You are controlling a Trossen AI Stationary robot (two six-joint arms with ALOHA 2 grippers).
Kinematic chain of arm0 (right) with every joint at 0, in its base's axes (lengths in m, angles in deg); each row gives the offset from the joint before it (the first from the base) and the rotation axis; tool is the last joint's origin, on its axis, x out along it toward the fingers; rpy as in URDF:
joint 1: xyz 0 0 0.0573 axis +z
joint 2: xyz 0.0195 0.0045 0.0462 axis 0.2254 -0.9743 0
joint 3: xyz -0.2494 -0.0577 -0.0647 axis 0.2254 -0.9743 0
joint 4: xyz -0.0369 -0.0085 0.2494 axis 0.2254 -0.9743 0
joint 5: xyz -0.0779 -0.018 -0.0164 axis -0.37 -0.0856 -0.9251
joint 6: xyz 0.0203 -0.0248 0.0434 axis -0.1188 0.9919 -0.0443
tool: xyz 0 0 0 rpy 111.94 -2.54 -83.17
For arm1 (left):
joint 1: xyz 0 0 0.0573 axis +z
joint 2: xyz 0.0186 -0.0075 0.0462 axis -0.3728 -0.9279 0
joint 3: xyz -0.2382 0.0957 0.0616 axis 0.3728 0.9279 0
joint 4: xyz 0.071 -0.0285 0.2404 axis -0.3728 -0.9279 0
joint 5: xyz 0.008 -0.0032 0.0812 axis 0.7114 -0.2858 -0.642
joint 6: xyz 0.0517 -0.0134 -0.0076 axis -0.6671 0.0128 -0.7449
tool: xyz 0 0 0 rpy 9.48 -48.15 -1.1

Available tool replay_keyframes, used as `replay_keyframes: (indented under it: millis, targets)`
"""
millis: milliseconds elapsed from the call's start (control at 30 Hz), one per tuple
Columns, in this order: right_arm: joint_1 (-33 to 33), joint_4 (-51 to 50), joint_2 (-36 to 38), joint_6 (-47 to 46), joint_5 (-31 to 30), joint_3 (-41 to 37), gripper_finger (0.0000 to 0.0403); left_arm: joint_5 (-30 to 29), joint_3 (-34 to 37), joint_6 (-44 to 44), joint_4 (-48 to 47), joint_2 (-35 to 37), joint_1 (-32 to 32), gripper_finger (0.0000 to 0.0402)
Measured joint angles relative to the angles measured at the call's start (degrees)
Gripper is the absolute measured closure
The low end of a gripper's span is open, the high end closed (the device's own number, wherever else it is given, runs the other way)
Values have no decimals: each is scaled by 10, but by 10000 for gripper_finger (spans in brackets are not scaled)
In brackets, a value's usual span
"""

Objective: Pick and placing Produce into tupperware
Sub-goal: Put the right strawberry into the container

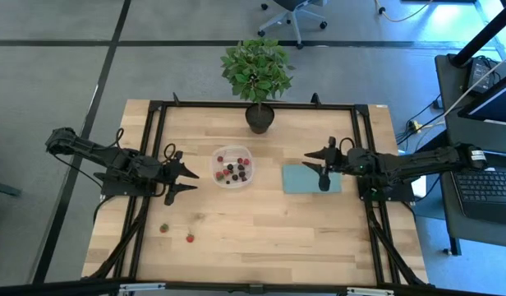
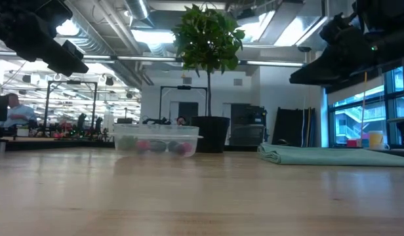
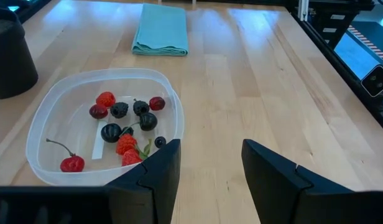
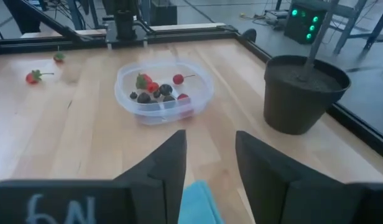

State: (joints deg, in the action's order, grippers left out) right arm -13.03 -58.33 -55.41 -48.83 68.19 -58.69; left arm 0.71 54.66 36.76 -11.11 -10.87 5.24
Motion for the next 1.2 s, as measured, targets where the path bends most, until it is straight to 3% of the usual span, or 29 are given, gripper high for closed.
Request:
replay_keyframes:
  millis: [367,467,600,700,867,1200]
  targets:
    - [0,4,5,-14,-2,-11,262,1,0,-17,0,0,0,237]
    - [0,3,5,-28,-2,-11,262,30,-1,-32,-2,0,0,237]
    - [0,3,5,-30,-2,-11,262,109,-14,21,2,-20,0,237]
    - [0,3,5,-28,-2,-11,262,149,-27,58,-3,-65,-2,237]
    - [0,1,5,-27,-2,-11,262,154,-91,46,-22,-186,-29,237]
    - [0,-18,5,-28,-3,-11,262,121,-308,167,-245,-443,-116,237]
